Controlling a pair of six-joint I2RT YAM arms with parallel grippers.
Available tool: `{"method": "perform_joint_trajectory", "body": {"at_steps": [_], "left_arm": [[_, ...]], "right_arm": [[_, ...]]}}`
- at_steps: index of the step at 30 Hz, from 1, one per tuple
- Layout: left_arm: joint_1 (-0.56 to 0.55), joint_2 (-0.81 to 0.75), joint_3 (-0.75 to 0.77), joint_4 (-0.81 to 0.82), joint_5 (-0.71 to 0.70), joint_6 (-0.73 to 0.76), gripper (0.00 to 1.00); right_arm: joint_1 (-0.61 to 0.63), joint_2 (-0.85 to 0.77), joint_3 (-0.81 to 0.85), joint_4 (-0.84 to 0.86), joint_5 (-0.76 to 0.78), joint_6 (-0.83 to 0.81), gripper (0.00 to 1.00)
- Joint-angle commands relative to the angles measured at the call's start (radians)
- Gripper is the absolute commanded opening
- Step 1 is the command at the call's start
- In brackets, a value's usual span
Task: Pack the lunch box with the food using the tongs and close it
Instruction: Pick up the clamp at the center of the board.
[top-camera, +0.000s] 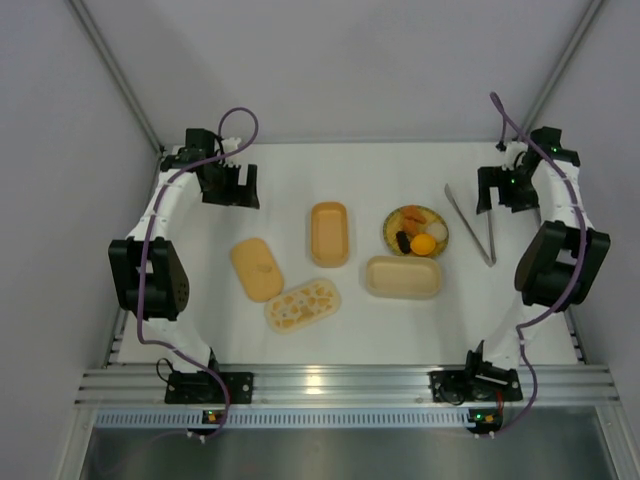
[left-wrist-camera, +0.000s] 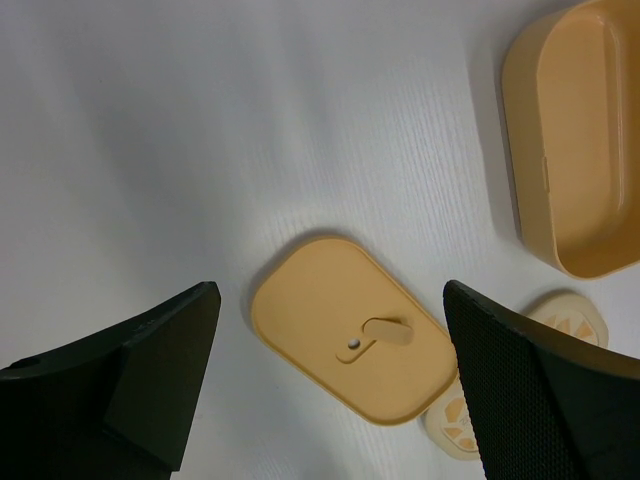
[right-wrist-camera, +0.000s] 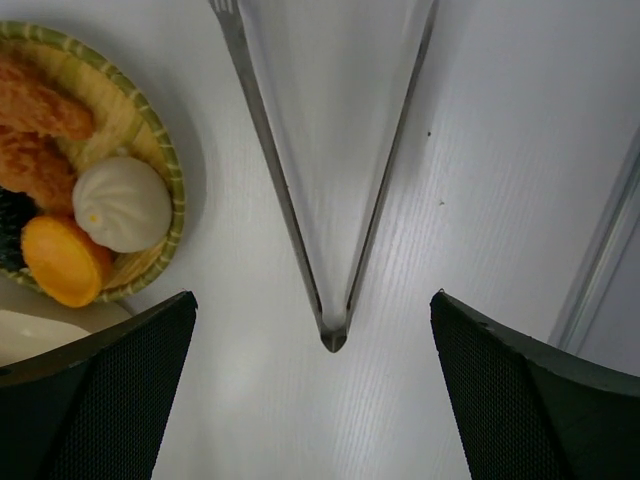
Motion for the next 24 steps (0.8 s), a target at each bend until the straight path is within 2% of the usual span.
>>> {"method": "perform_joint_trajectory", "body": {"at_steps": [1,9,24], "left_arm": [[0.002,-0.016,0.051,-0.026,0.03,0.02,0.98],[0.002,0.018,0.111,-0.093,0.004,0.049,0.98],[0.002,0.032,0.124,-0.147,-0.013,0.074,0.98]], "right_arm": [[0.027,0.032,-0.023,-0.025,0.133,-0.013,0.99],[0.063,0.125,-0.09,0.039,0.168,0.01,0.99],[0.108,0.246,-0.158,0.332,0.207,0.064,0.99]]}}
